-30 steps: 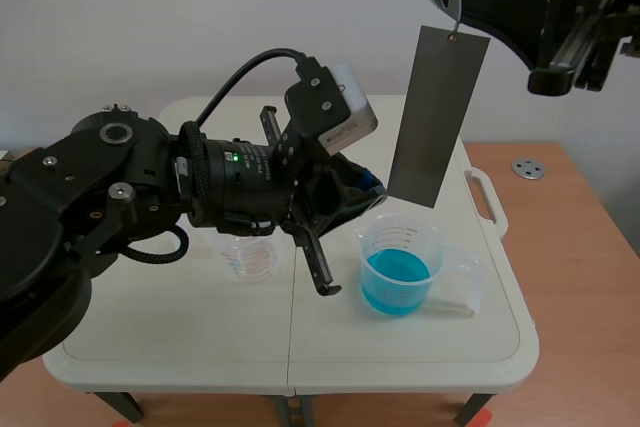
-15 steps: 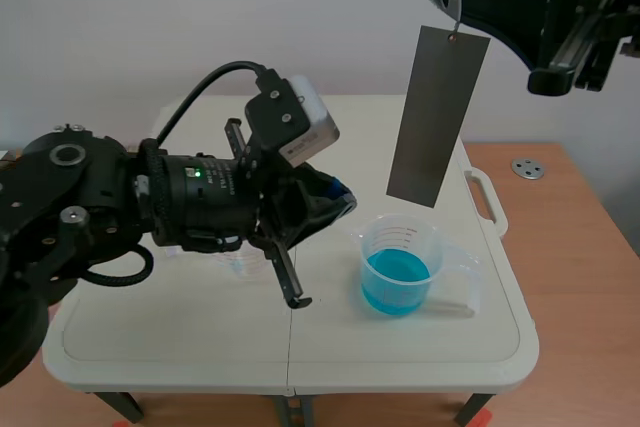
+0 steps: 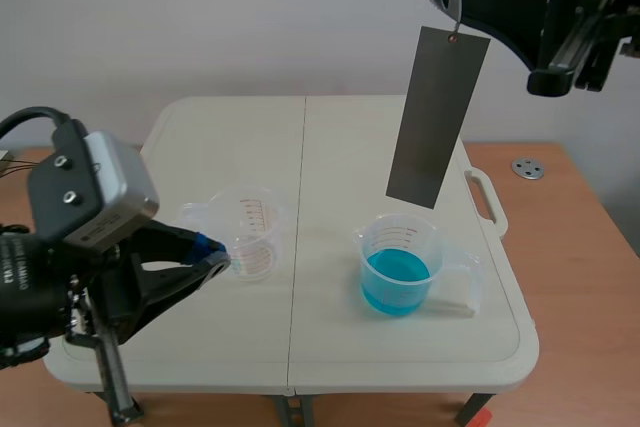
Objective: Hold the metal plate by the orange handle, dip it into the blue solution, take it out and point at it, then put the plate back in the beaker on the left.
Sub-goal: 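Lower the plate into the blue solution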
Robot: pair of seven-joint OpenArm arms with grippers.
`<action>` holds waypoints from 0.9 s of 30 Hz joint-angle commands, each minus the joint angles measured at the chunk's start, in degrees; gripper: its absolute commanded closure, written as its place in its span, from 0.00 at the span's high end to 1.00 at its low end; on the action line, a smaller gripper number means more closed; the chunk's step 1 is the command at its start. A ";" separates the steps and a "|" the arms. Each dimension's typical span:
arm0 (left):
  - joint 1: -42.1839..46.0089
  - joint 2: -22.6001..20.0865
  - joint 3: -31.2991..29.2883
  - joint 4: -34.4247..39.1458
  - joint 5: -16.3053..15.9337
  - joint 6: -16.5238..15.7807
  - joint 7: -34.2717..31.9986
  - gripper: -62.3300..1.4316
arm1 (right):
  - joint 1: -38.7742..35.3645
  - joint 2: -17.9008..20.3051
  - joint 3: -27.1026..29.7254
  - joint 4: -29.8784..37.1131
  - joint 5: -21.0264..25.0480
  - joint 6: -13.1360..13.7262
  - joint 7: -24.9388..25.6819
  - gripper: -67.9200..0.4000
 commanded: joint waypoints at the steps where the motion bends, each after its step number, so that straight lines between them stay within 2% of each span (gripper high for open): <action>1: 3.45 -0.39 -2.34 1.01 -0.59 0.09 -1.99 0.07 | 0.68 0.59 -0.04 0.57 0.39 0.42 0.85 0.02; 8: 19.28 -1.05 -15.26 1.49 -0.57 0.11 -6.40 0.07 | 0.68 0.59 -0.11 0.46 0.37 0.42 0.85 0.02; 12: 27.10 -1.05 -20.37 1.49 -0.59 0.61 -7.28 0.07 | 0.66 0.59 -0.22 -0.44 0.07 0.42 0.87 0.02; 17: 34.95 -1.05 -23.15 1.40 -0.57 2.64 -7.34 0.07 | 0.66 0.44 -1.36 -2.64 -0.59 0.42 0.90 0.02; 21: 39.58 -1.05 -23.43 1.36 -0.11 3.02 -7.08 0.07 | 0.68 0.42 -2.43 -4.46 -0.72 0.42 1.36 0.02; 27: 41.48 -1.03 -23.43 -1.70 0.35 3.02 -6.97 0.07 | 0.68 -2.01 -3.04 -7.23 -4.00 0.42 1.64 0.02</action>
